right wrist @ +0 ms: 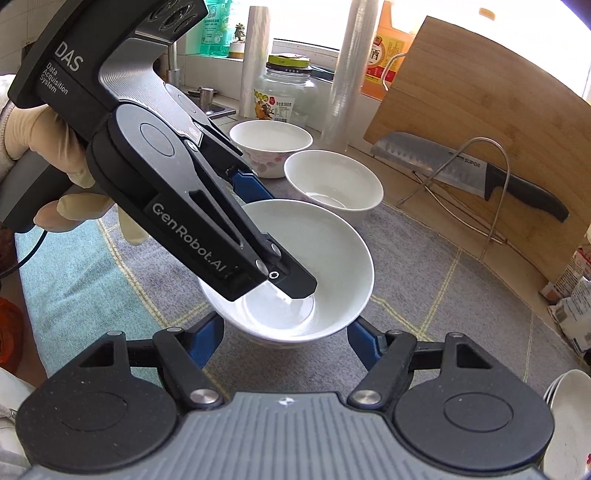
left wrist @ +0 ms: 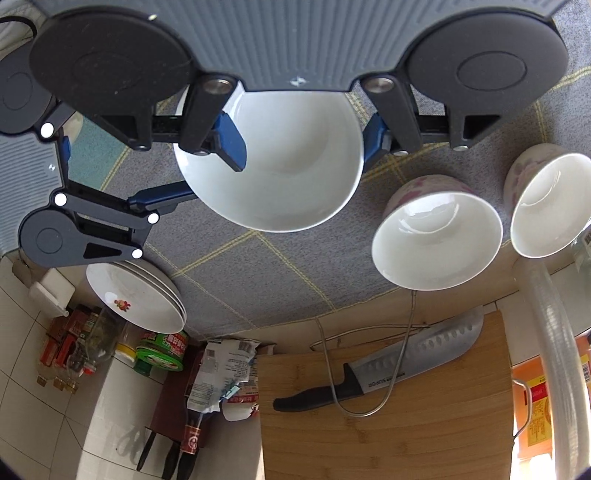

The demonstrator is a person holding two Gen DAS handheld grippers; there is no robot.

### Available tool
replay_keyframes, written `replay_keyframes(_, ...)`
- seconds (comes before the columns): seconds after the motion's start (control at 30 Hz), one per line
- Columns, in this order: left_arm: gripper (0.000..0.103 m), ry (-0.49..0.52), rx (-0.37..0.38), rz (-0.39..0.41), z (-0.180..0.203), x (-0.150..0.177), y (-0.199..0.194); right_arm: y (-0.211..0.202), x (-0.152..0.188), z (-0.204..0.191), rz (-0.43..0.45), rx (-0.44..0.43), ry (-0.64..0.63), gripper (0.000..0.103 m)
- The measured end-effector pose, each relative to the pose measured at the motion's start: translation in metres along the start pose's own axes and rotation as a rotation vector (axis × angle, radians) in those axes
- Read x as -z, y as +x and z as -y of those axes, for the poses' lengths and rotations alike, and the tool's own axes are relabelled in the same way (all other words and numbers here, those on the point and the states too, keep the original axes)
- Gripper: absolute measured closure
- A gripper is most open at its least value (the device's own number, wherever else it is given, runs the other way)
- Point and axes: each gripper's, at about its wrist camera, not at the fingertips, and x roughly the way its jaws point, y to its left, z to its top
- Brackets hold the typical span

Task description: Organize plates and bowls

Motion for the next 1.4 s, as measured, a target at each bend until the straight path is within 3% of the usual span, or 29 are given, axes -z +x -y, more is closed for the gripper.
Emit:
replay_keyframes(0.4,0.04,0.049,0.061,-0.014,0.033,-0.016,0.028,-0.015,0.03,0.027,-0.038,0.047,0.055,0.025)
replay_keyframes(0.93,0.04,0.034,0.086,-0.041,0.036,-0.016,0.043,-0.008,0.038,0.039,-0.081,0.02,0.098,0.025)
replay_keyframes(1.0,0.036,0.041,0.084,-0.036,0.036,-0.015,0.042,-0.008,0.039,0.039,-0.08,0.024,0.101,0.024)
replay_keyframes(1.07,0.027,0.051,0.089,-0.013,0.038,-0.015,0.039,-0.01,0.039,0.038,-0.066,0.029,0.098,0.009)
replay_keyframes(1.13,0.016,0.063,0.073,0.006,0.039,-0.014,0.035,-0.014,0.038,0.042,-0.04,0.02,0.117,0.001)
replay_keyframes(1.4,0.008,0.036,-0.027,0.092,0.028,-0.008,0.012,-0.023,0.035,0.051,-0.027,0.046,0.156,0.0)
